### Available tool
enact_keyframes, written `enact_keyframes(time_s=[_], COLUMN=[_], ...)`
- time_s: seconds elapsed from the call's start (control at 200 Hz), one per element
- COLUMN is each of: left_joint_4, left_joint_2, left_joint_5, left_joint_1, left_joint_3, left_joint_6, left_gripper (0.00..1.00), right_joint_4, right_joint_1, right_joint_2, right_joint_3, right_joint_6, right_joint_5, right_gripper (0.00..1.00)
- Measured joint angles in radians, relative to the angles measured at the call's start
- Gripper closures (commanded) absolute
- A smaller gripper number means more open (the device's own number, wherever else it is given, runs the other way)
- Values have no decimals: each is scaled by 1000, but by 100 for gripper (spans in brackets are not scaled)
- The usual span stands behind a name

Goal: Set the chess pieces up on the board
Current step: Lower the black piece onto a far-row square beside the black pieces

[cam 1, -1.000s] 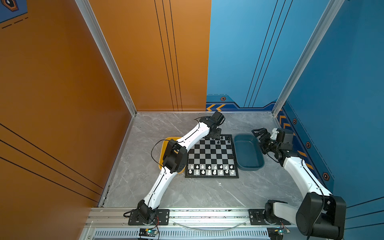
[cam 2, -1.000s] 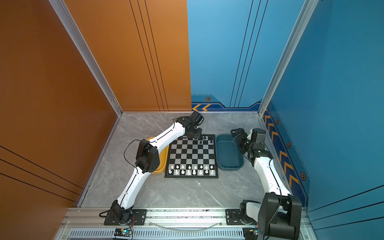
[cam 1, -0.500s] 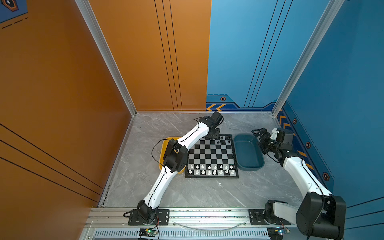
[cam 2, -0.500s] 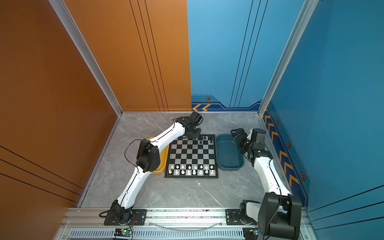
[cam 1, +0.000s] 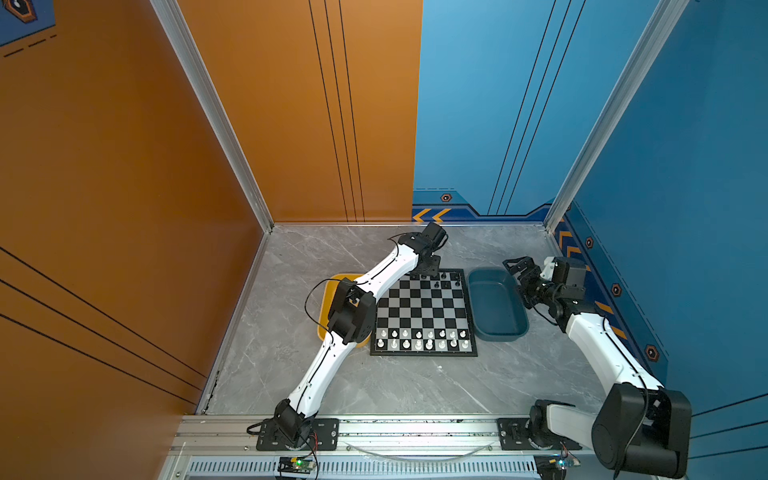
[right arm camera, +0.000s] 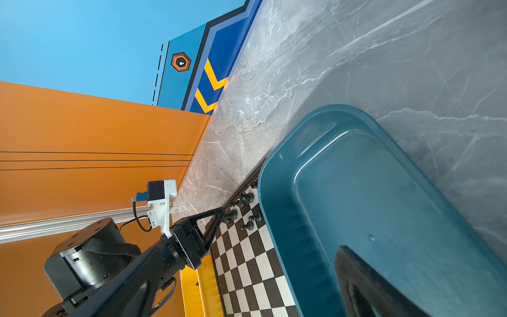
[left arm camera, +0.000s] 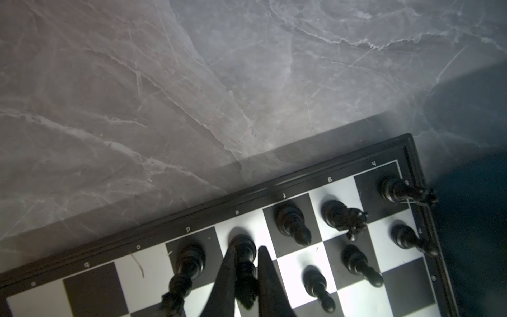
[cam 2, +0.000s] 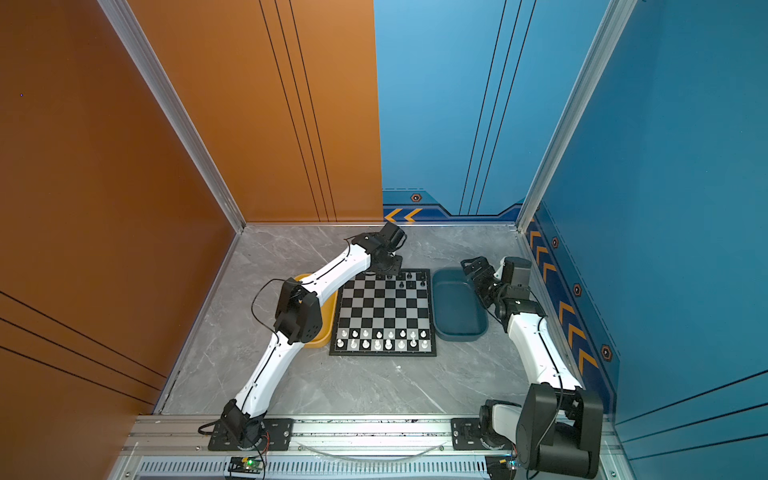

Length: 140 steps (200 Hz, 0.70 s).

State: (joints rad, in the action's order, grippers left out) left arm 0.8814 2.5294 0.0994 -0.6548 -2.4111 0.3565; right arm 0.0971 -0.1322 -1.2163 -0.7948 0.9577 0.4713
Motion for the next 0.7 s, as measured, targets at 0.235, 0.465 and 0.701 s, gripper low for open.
enact_keyframes(time_s=[0.235, 0.465, 0.701], left_joint_4=[-1, 0, 3], left_joint_2=[1, 9, 18], left_joint_5=[0, -4, -7], left_joint_1=[0, 0, 0], left_joint_3=[0, 0, 2], left_joint_6=[0, -1, -1], left_gripper=[82, 75, 67], right_joint_4=[0, 0, 0], right_joint_1=[0, 0, 0], right_joint_2=[0, 0, 0], right_joint_3=[0, 0, 0], right_joint_6=[0, 0, 0], right_joint_5=[0, 0, 0], right_gripper=[0, 0, 0])
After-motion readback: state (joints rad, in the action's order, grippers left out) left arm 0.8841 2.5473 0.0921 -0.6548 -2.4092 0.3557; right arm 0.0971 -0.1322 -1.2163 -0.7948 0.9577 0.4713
